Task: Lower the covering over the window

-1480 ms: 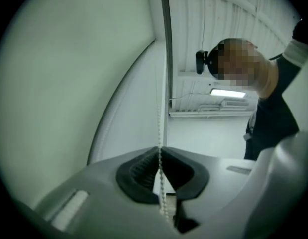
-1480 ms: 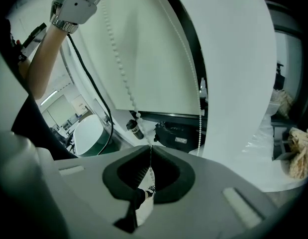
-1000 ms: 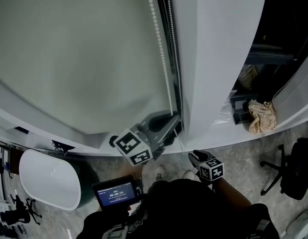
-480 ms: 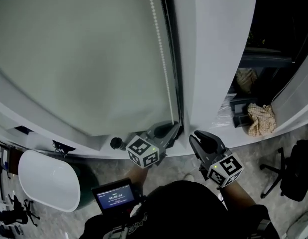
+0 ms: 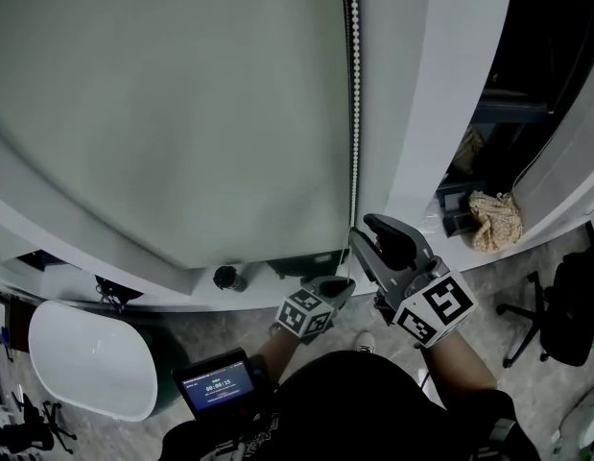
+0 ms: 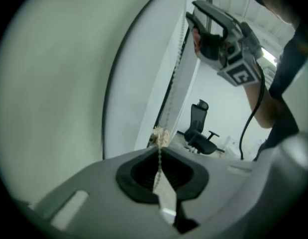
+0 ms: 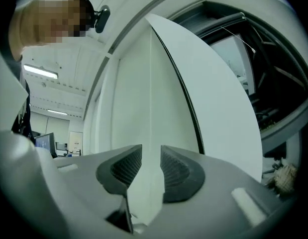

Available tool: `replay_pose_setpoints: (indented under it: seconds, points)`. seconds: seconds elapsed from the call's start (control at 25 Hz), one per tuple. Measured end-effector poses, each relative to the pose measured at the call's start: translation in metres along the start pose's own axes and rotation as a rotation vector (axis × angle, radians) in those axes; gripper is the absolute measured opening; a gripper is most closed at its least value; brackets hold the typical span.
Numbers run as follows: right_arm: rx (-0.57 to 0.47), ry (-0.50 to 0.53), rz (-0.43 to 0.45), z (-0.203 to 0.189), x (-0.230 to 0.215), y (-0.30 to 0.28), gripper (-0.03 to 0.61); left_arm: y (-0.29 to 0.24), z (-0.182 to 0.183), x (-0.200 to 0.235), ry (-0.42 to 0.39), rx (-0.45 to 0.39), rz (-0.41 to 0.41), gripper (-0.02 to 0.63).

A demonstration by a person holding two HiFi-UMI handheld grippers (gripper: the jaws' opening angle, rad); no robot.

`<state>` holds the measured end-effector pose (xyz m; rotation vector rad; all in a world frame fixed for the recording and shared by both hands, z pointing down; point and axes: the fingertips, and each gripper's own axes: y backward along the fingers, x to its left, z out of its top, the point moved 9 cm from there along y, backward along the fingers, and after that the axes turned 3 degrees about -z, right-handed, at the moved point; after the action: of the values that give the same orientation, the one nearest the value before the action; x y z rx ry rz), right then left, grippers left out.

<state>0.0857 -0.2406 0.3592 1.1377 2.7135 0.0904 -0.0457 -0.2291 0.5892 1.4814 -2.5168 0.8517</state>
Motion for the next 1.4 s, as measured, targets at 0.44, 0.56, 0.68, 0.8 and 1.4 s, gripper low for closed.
replay_pose_setpoints:
  seconds: [0.44, 0.56, 0.68, 0.8, 1.4]
  points:
    - [-0.082, 0.16, -0.054, 0.055, 0.032, -0.004, 0.018, -0.005, -0.052, -0.021, 0.051, 0.082, -0.112, 0.006]
    - [-0.093, 0.244, -0.092, 0.056, 0.035, 0.005, 0.017, 0.004, -0.053, -0.02, 0.057, -0.004, -0.169, 0.006]
    - [-0.09, 0.273, -0.137, 0.057, 0.029, 0.01, 0.017, 0.026, -0.054, -0.016, 0.107, -0.17, -0.202, 0.006]
    - [-0.055, 0.297, -0.186, 0.047, 0.018, 0.009, 0.015, 0.053, -0.055, -0.018, 0.062, -0.268, -0.191, 0.081]
    - [0.098, 0.272, -0.295, -0.021, -0.014, -0.009, 0.017, 0.135, -0.044, -0.047, -0.041, -0.455, -0.149, 0.175]
